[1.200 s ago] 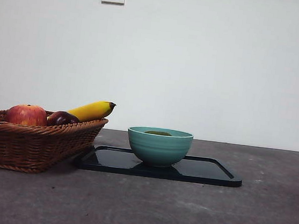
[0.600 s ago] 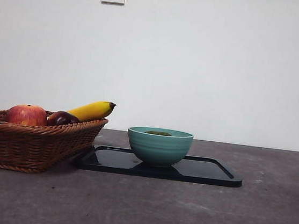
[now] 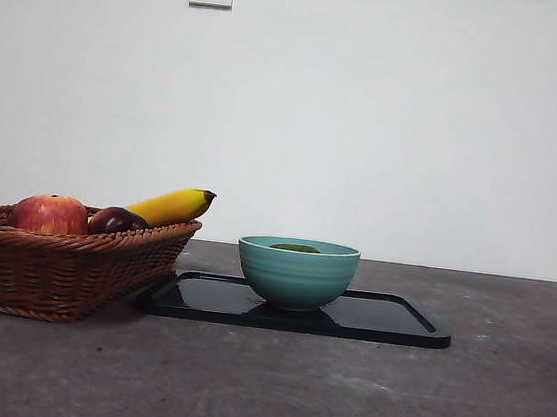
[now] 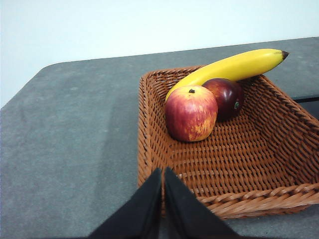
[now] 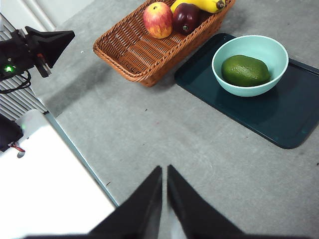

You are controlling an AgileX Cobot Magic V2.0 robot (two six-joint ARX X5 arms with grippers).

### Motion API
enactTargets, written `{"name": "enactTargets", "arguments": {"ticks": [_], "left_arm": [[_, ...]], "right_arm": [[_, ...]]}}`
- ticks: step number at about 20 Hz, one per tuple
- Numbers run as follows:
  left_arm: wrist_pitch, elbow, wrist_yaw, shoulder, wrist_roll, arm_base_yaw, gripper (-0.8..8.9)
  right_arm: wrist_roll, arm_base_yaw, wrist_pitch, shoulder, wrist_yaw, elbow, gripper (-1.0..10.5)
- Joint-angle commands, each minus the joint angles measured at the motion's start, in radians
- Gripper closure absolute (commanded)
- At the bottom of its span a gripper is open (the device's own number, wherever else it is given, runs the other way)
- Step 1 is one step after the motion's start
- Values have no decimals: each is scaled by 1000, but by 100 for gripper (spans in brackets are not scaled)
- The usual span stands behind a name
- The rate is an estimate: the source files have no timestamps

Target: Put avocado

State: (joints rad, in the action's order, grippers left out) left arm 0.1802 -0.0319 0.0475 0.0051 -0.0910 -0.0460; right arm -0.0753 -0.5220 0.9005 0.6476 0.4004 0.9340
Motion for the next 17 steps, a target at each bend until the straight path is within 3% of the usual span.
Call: {"name": "enactTargets", "arguments": {"ticks": [1, 8, 10, 12, 17], "left_arm": [[7, 21, -3, -2, 2, 2, 805], [7, 21, -3, -2, 2, 2, 805], [8, 21, -3, -2, 2, 2, 805], [8, 21, -3, -2, 2, 2, 805], [8, 21, -3, -2, 2, 2, 805]], "right_arm": [[-3, -6, -10, 4, 3, 5, 940], [-3, -6, -10, 2, 3, 5, 940], [79, 25, -21, -21, -19, 4, 940], [125, 121, -108, -63, -31, -14, 940], [129, 431, -396, -241, -43, -202, 940]]}}
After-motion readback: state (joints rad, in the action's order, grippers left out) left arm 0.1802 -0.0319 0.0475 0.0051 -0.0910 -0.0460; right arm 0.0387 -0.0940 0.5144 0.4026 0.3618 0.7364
